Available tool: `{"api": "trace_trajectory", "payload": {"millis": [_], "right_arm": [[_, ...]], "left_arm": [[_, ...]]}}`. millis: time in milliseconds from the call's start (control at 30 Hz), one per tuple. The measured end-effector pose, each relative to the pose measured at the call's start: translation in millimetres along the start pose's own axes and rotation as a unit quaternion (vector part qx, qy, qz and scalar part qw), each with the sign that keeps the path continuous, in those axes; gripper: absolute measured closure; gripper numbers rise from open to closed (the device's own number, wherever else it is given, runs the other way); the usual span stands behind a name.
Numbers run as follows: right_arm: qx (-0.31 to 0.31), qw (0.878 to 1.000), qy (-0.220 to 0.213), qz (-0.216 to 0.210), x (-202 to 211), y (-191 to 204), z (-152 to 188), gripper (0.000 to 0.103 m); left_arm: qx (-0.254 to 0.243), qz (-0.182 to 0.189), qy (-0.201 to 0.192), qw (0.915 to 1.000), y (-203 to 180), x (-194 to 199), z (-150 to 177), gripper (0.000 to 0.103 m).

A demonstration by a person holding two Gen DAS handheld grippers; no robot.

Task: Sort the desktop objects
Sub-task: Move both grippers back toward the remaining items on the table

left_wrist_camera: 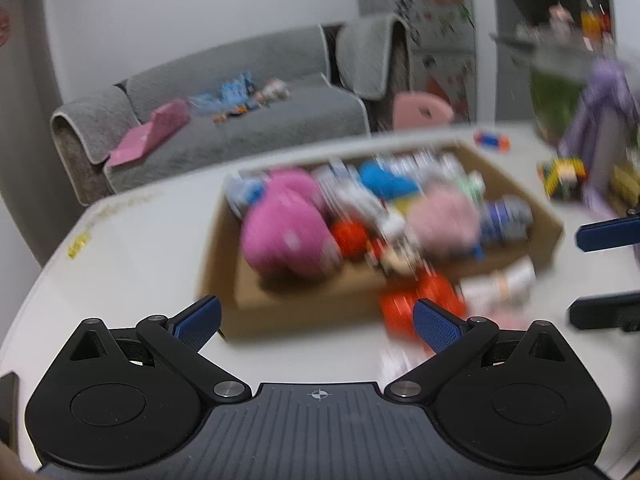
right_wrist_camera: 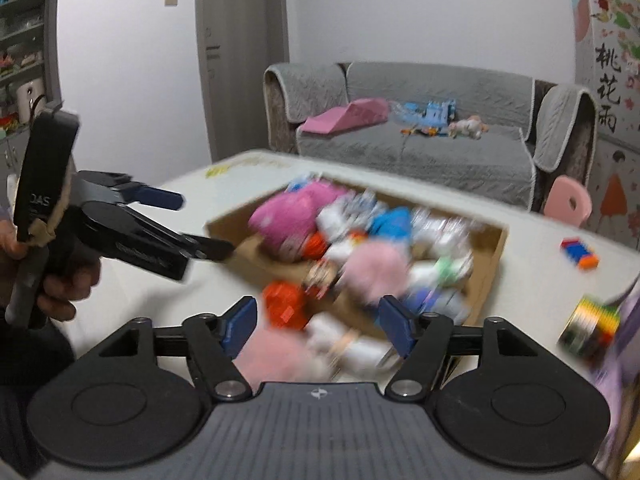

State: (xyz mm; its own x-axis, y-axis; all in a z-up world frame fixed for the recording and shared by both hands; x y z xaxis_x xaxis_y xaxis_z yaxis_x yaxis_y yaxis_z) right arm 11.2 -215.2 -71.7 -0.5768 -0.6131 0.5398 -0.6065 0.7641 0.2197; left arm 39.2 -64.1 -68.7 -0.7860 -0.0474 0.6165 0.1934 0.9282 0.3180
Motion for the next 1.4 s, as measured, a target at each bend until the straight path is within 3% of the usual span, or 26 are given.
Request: {"api": "trace_trajectory", "payload": {"millis": [167, 400, 533, 700, 933, 1167, 1233, 1300, 1367, 1400], "right_arm": [[-0.007, 1.0, 0.027, 0.0, -22.9, 8.5, 26.8, 0.039], [-0.022, 0.999, 0.032, 0.014, -48.7, -1.7, 25.8, 0.035], [-0.027, 0.999, 0.027, 0.016, -55.0, -3.7, 25.1, 0.021], [-0.008, 0.999, 0.037, 0.017, -61.9, 1.8, 29.8, 0.016], [0.011, 0.998, 0.05, 0.021, -71.4, 10.1, 31.3, 0.016], [-0.002, 0.998, 0.053, 0.016, -72.0, 7.3, 29.6, 0.022], [-0.004, 0.999, 0.048, 0.017, -71.5, 6.5, 29.1, 0.031], [-0.004, 0.999, 0.044, 0.019, -69.9, 6.6, 29.3, 0.042], [-0.008, 0.999, 0.04, 0.02, -66.9, 5.2, 30.1, 0.05], [-0.014, 0.999, 0.037, 0.019, -64.9, 3.6, 30.5, 0.055]], "left_arm": [[0.004, 0.007, 0.028, 0.9996, -14.2, -14.6, 16.0, 0.002], [0.045, 0.011, 0.065, 0.9968, 2.6, -34.0, 32.1, 0.002], [0.045, 0.009, 0.064, 0.9969, 6.1, -31.6, 36.5, 0.002], [0.029, -0.003, 0.066, 0.9974, 6.2, -28.1, 41.3, 0.002], [0.024, 0.017, 0.069, 0.9972, -2.5, -31.1, 42.7, 0.002], [0.051, 0.033, 0.07, 0.9957, -3.2, -30.0, 46.4, 0.003], [0.05, 0.037, 0.068, 0.9958, -3.8, -27.9, 46.6, 0.009], [0.052, 0.058, 0.063, 0.995, -4.8, -24.5, 46.0, 0.024], [0.051, 0.074, 0.061, 0.9941, -6.4, -20.0, 44.6, 0.049], [0.049, 0.076, 0.06, 0.9941, -7.5, -17.4, 44.8, 0.054]]}}
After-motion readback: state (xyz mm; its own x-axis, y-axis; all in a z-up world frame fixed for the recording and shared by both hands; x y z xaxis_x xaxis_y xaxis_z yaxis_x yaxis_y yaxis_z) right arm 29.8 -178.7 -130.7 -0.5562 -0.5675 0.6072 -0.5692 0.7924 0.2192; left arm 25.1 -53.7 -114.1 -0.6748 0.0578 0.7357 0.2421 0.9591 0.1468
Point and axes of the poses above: each gripper's, at about its wrist camera, not at the fingertips, and x roughly against the way its jaws point, y to its left, z to its underside, the point moved 3 cm from there along -x, roughly the way its jaws point, and after that the axes turned 11 degrees about -x, right-handed, at the moved point
